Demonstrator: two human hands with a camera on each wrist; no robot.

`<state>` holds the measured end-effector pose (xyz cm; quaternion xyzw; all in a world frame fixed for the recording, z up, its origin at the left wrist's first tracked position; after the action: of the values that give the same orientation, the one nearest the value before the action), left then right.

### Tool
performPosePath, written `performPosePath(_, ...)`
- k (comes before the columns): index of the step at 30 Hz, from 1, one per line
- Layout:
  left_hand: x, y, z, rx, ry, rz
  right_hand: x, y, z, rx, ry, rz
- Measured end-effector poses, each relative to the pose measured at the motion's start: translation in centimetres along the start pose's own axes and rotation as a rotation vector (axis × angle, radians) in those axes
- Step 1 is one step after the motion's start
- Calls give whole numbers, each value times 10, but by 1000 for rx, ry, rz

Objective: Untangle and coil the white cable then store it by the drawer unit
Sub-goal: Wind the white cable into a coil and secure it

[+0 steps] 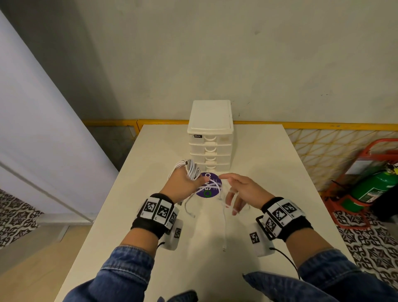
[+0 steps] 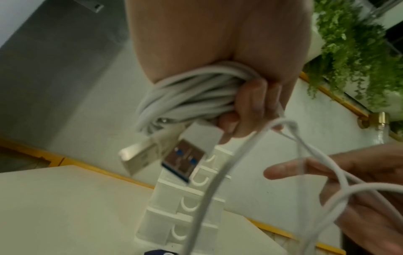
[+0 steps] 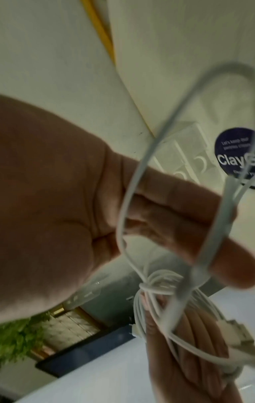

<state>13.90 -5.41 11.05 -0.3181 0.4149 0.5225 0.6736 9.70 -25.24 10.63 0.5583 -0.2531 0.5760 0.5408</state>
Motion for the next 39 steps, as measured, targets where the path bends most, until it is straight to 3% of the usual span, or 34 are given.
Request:
performPosePath(3,-8,4,-9,54,-60,-71,-2,-1,-11,106,39,-67)
performPosePath(7,-9,6,-13,62,-108,-72,-6,-6,-11,5,160,95)
performPosePath(12,-4,7,-8,34,-106,-71,-8,-4,-11,109,195,74)
performPosePath(14,-5,8,-9,46,-103,-88,-9,-5,-12,84,224,76)
performPosePath(16,-6,9,-6,52,-103,-80,-12,-8,-7,-37,218,105)
performPosePath(19,-4,12,0,145,-67,-45,-18,-13,13,-377,324,155)
performPosePath(21,-2,16,4,203,-63,-19,-27,-13,29,-561,325,98)
performPosePath(23,3,19,9,186,-61,17,-39,-13,43,-660,301,-10)
performPosePath(27,12,17,22,-2,-109,33,-66,-12,58,-732,279,-208)
performPosePath(29,18,13,30,-122,-167,53,-78,-8,61,-728,271,-341)
performPosePath(33,18,13,38,-258,-208,86,-98,3,59,-453,621,-609)
performPosePath(35,17,14,42,-320,-186,115,-102,9,59,-378,773,-649)
performPosePath(39,17,13,53,-371,-64,133,-113,9,63,-310,840,-657)
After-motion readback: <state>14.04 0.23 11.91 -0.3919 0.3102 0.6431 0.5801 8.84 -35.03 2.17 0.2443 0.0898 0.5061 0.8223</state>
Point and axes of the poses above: each hand's wrist, its own y-axis away from the middle knuckle, its own z-axis out of the back of the hand, x = y × z, the point moved 2 cm from there along -y, towards the middle knuckle, and after that the axes turned 2 degrees about x, right-handed, at the moved point
